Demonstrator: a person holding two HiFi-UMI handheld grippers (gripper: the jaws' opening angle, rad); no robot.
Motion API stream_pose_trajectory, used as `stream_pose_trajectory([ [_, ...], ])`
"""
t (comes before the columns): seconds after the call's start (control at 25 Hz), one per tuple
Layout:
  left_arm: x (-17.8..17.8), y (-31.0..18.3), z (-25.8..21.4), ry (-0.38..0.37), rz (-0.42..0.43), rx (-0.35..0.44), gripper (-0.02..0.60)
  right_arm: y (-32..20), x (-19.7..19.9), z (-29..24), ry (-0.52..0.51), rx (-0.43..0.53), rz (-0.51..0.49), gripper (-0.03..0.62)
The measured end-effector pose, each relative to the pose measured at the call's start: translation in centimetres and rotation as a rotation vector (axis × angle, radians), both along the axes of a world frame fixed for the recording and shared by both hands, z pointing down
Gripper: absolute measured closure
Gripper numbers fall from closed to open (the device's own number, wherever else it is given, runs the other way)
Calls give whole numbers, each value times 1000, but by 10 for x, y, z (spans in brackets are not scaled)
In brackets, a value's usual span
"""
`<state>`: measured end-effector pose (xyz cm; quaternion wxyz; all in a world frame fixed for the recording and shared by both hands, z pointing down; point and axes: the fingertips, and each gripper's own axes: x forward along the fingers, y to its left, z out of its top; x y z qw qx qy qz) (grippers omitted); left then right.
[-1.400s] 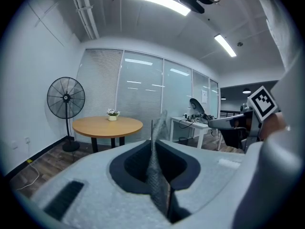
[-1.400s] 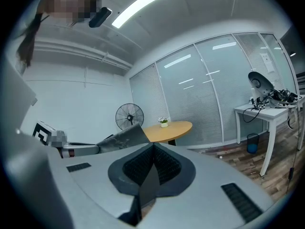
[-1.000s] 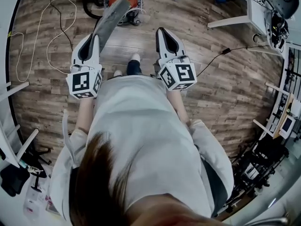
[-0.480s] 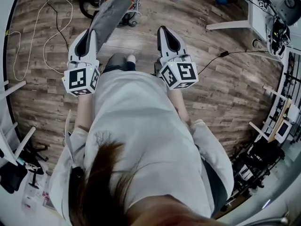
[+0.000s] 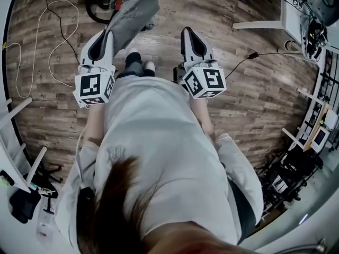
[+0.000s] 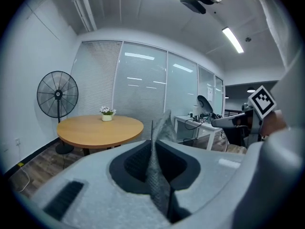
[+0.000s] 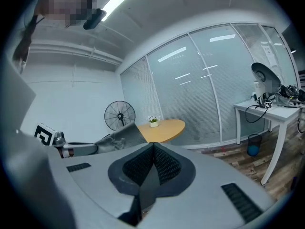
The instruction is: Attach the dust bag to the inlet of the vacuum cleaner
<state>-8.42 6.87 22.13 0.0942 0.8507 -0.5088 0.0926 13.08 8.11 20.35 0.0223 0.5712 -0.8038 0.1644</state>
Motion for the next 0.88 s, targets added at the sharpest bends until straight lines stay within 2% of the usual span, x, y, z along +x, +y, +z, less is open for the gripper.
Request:
stream_pose_trajectory([
  [0.24,-5,-41,-1,15,79,-2,541,-40,-21,-4,9,12,30,591],
  [0.44,-11,-59,3,-4,133,1,541,-55,-38,-1,12,9,49,591],
  [0.88,-31,-76,12,2,100,-25,541,-71,-55,1,30,-3,35,591],
])
